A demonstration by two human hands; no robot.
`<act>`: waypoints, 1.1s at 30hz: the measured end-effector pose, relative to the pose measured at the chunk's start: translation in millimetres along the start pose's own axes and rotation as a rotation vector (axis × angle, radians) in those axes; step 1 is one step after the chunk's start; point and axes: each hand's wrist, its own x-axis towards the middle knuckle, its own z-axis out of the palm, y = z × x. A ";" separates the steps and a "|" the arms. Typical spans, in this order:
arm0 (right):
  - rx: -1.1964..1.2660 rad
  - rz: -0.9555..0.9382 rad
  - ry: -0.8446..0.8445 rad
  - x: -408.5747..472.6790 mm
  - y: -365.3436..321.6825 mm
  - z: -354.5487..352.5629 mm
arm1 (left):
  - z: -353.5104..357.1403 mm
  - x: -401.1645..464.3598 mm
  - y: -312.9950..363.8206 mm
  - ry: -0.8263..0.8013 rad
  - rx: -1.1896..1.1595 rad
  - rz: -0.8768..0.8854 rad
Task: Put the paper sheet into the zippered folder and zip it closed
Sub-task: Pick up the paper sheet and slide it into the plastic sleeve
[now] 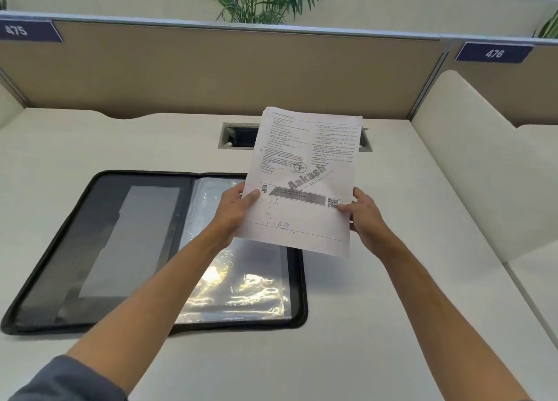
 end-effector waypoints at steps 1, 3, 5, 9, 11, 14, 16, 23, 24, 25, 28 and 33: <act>-0.002 -0.003 0.006 -0.3 -0.1 1.4 | -1.2 0.4 -0.7 -0.007 0.000 0.003; -0.008 -0.008 0.018 -0.1 0.2 3.3 | -2.7 0.9 -2.2 -0.018 0.007 0.017; -0.010 -0.016 0.024 -0.4 0.8 4.4 | -3.8 1.2 -3.7 -0.026 0.011 0.027; 0.011 -0.042 0.019 -3.2 1.3 4.5 | -7.1 2.4 5.6 -0.051 -0.049 -0.032; 0.028 -0.050 0.002 -4.9 0.9 4.4 | -10.9 8.5 15.0 -0.091 -0.117 -0.032; 0.033 -0.053 -0.039 -7.0 1.5 5.6 | -14.0 20.1 34.8 -0.164 -0.205 0.007; 0.034 -0.059 -0.080 -9.3 1.6 7.6 | -15.4 31.2 50.0 -0.198 -0.260 0.010; 0.071 -0.038 -0.189 -19.4 4.8 16.4 | -27.0 67.9 97.9 -0.188 -0.634 0.012; 0.068 -0.038 -0.192 -20.0 6.3 17.1 | -25.8 69.7 100.5 -0.176 -0.666 0.041; 0.064 -0.039 -0.190 -20.4 7.6 17.3 | -24.2 71.1 101.8 -0.182 -0.683 0.066; 0.054 -0.051 -0.169 -20.9 11.4 15.8 | -16.9 69.7 101.4 -0.178 -0.660 0.072; 0.091 -0.140 0.030 -27.2 16.5 -1.1 | 5.3 48.6 79.4 -0.316 -0.313 0.002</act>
